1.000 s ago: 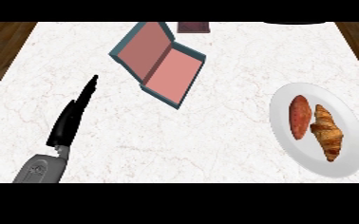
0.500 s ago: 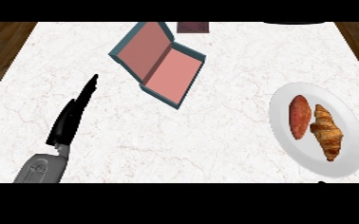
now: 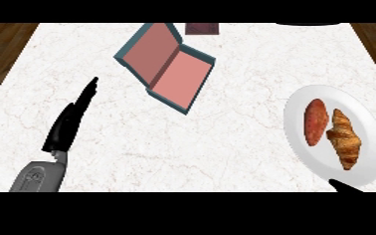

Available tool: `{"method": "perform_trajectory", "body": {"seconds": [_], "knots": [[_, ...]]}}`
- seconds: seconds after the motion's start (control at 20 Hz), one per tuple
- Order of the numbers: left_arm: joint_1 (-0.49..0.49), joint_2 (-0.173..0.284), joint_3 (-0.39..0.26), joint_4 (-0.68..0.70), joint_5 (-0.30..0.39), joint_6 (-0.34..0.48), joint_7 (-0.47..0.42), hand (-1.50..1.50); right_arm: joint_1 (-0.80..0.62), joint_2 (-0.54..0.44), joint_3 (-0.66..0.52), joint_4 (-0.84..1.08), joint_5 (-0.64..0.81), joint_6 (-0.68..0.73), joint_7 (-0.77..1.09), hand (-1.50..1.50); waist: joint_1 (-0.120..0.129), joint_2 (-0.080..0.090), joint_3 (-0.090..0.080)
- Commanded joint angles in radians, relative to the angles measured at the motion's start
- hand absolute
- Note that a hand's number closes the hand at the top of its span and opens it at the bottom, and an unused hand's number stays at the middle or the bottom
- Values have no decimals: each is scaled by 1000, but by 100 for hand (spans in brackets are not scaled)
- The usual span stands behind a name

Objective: Pick the croissant from the plate and place it in the cardboard box

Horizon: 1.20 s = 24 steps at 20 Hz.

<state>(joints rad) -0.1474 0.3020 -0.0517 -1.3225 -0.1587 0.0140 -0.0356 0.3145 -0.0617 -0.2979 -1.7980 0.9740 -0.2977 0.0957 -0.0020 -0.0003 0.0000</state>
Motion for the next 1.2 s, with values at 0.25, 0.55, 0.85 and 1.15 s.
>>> {"method": "perform_trajectory", "body": {"seconds": [0.25,0.55,0.85,1.15], "knots": [[103,-21,14,-117,-36,-43,3,0,-65,-24,-28,91,27,-9,20,-150,2,-1,0],[-21,-47,68,49,-68,-29,-39,0,-130,-24,-9,180,40,-29,22,-150,0,0,0],[19,-60,46,-27,-95,-15,0,0,-186,-15,10,246,27,-36,13,-150,2,0,0],[76,-48,54,-80,-79,-62,-5,0,-256,-61,-31,364,3,-62,-15,-150,6,0,0]]}}
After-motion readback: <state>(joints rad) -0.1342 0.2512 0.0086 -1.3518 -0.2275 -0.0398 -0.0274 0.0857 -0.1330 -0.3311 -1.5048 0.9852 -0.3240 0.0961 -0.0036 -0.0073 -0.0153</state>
